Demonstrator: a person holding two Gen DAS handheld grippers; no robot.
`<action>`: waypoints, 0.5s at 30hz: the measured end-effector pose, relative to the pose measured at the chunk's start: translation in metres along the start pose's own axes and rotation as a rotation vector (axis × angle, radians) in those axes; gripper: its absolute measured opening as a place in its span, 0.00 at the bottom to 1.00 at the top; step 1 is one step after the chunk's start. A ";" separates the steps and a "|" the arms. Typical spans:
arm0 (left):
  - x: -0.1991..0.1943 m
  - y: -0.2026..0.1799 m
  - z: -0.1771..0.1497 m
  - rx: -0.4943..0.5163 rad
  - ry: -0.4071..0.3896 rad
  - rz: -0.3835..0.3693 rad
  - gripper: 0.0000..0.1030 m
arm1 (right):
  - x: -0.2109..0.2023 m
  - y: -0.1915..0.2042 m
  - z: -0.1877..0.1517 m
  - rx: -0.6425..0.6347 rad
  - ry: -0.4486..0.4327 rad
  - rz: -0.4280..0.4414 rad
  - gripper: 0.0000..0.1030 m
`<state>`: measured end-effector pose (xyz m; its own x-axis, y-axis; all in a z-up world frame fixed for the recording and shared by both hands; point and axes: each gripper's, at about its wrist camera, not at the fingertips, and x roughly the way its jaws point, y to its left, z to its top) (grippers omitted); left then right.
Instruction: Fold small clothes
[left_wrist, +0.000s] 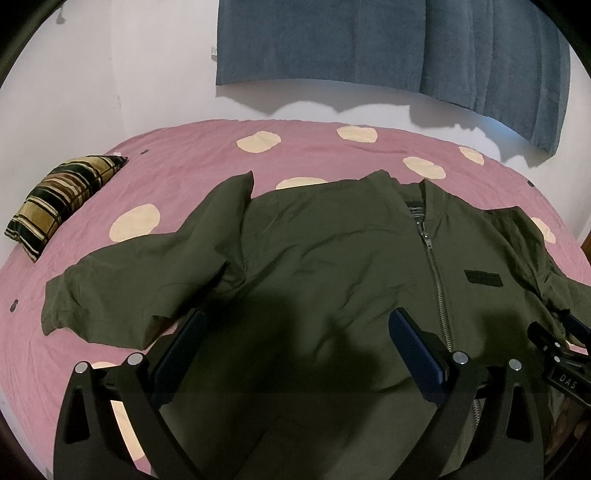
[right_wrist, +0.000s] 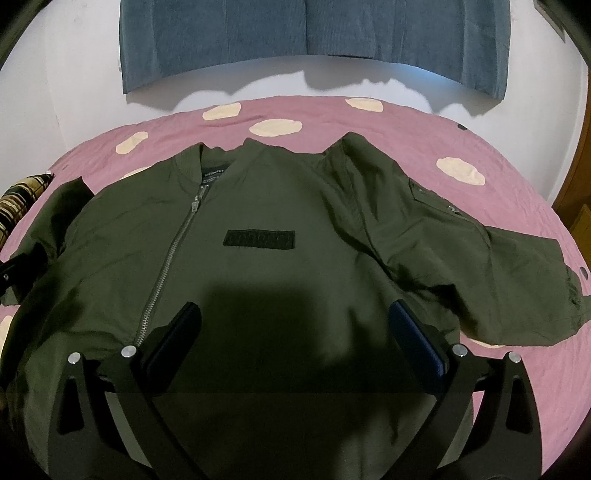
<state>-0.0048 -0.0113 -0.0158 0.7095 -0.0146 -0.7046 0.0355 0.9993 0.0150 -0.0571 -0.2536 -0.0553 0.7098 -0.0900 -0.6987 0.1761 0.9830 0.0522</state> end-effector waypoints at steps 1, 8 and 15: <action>0.000 0.000 0.000 -0.001 0.001 -0.001 0.96 | 0.001 0.000 -0.002 -0.001 -0.001 -0.001 0.98; 0.000 0.001 0.000 -0.001 0.004 -0.002 0.96 | 0.001 0.001 -0.004 -0.001 0.004 -0.001 0.98; 0.001 0.003 -0.002 -0.006 0.013 -0.004 0.96 | 0.001 0.001 -0.002 0.005 0.009 0.003 0.98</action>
<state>-0.0055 -0.0081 -0.0181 0.6999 -0.0182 -0.7140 0.0338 0.9994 0.0077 -0.0577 -0.2527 -0.0580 0.7037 -0.0860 -0.7053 0.1775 0.9824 0.0574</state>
